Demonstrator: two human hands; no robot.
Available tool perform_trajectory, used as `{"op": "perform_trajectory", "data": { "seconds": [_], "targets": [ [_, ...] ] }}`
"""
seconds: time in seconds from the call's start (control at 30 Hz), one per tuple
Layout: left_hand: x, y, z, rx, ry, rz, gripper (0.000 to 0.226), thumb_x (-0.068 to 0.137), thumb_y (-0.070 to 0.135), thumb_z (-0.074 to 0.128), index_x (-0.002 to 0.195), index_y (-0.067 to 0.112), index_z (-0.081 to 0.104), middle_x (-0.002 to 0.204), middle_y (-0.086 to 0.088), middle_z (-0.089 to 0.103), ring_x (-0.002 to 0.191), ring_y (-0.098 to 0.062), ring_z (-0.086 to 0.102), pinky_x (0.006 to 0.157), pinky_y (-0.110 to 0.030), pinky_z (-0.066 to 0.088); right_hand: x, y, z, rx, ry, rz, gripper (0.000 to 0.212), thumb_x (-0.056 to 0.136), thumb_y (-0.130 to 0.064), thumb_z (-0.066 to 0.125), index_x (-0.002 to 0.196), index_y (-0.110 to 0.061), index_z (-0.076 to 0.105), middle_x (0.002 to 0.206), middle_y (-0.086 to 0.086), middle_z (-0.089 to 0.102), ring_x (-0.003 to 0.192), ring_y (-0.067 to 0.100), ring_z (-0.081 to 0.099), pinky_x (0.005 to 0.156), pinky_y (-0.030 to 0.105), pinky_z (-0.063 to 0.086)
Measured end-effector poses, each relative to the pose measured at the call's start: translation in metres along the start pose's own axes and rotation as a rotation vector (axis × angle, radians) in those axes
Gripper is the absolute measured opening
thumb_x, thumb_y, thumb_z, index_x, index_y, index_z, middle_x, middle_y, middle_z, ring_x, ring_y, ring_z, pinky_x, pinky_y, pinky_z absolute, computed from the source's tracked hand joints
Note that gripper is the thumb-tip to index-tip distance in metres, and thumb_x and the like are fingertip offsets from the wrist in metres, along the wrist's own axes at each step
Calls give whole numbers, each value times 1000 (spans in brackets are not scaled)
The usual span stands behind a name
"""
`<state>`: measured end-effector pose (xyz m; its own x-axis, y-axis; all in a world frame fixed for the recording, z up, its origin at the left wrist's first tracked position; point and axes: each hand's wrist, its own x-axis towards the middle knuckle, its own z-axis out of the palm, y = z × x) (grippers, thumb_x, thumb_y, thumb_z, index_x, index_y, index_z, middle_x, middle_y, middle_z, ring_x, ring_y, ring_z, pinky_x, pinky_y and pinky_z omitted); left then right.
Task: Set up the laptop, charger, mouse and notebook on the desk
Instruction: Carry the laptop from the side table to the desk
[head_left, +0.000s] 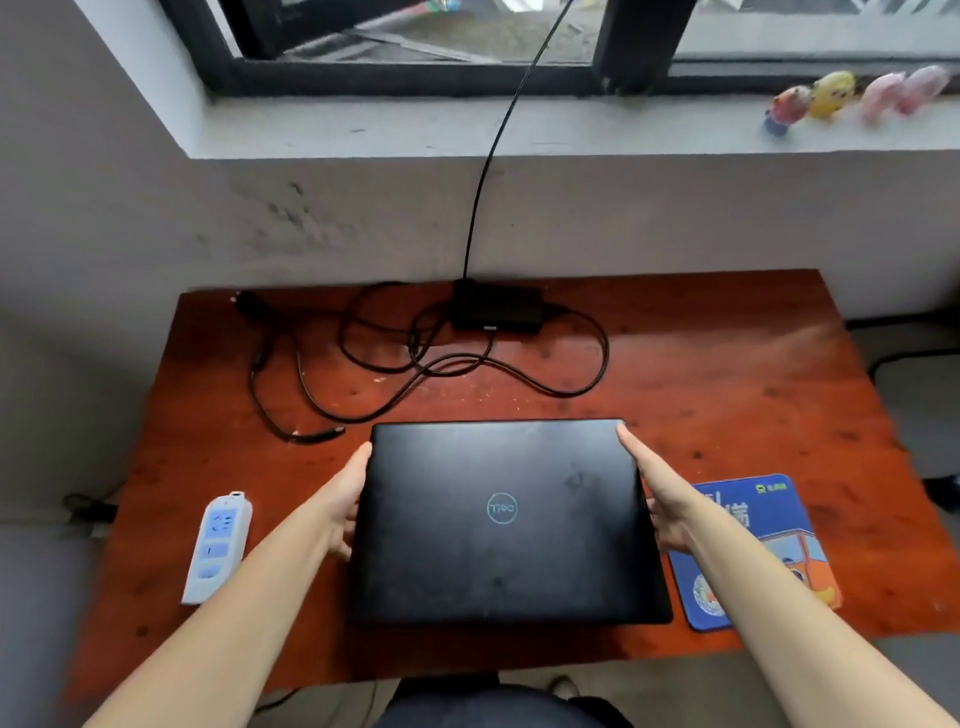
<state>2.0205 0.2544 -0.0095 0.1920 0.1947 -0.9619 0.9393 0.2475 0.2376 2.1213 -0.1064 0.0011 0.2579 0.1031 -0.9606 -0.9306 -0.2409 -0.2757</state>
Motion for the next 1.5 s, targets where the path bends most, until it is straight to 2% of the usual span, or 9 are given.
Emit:
{"op": "perform_trajectory", "data": {
  "seconds": [0.17, 0.33, 0.6, 0.67, 0.73, 0.83, 0.97, 1.1, 1.5],
  "targets": [
    [18, 23, -3, 36, 12, -23, 101, 74, 90, 40, 149, 21, 42, 148, -14, 46, 136, -41, 40, 111, -65, 31, 25, -16, 8, -7, 97, -48, 60, 60, -90, 62, 67, -33, 81, 82, -2, 79, 68, 18, 76, 55, 27, 58],
    [24, 27, 1, 10, 3, -45, 99, 79, 86, 40, 154, 20, 34, 156, -11, 39, 143, -38, 33, 114, -63, 27, 38, -30, 15, -46, 176, -122, 103, 53, -92, 65, 132, -25, 64, 129, -2, 67, 121, 25, 61, 114, 46, 39],
    [25, 23, 8, -39, 39, -31, 92, 85, 80, 41, 153, 19, 33, 155, -12, 40, 142, -39, 35, 111, -61, 29, 47, -27, 20, -37, 238, -257, 94, 60, -85, 66, 135, -28, 59, 127, -7, 68, 115, 19, 63, 110, 44, 43],
    [22, 23, 11, -42, 40, -25, 89, 86, 79, 40, 151, 19, 38, 150, -11, 46, 131, -37, 47, 103, -56, 39, 48, -25, 20, -41, 262, -261, 93, 62, -84, 65, 136, -29, 57, 129, -6, 65, 117, 20, 61, 109, 44, 43],
    [19, 23, 17, -52, 36, -13, 85, 87, 78, 40, 147, 18, 44, 136, -7, 57, 96, -28, 59, 76, -45, 50, 49, -21, 16, -45, 280, -270, 92, 64, -83, 64, 137, -27, 55, 132, -4, 64, 118, 22, 60, 108, 45, 44],
    [12, 26, 30, -48, 20, 13, 81, 89, 76, 40, 144, 17, 47, 126, 0, 58, 73, -20, 53, 59, -34, 44, 50, -16, 8, -37, 337, -294, 90, 71, -78, 62, 143, -23, 51, 139, 0, 59, 125, 26, 55, 111, 48, 41],
    [11, 24, 42, -67, 10, 32, 78, 93, 71, 37, 148, 17, 43, 146, -9, 51, 124, -31, 52, 95, -45, 43, 52, -7, 5, -12, 400, -313, 92, 77, -73, 62, 150, -21, 41, 150, 2, 49, 135, 27, 47, 114, 48, 38],
    [14, 19, 47, -44, 37, 93, 80, 94, 71, 30, 155, 20, 31, 155, -7, 42, 140, -32, 40, 116, -49, 31, 53, -1, 7, 12, 428, -309, 105, 73, -77, 62, 156, -22, 28, 160, 2, 36, 144, 30, 36, 117, 51, 33],
    [16, 13, 48, -5, 64, 126, 80, 95, 71, 27, 155, 18, 28, 158, -7, 36, 146, -32, 31, 117, -53, 22, 58, 7, 7, 39, 471, -344, 92, 81, -71, 59, 155, -22, 32, 157, 2, 40, 142, 30, 40, 115, 52, 35]
  ]
}}
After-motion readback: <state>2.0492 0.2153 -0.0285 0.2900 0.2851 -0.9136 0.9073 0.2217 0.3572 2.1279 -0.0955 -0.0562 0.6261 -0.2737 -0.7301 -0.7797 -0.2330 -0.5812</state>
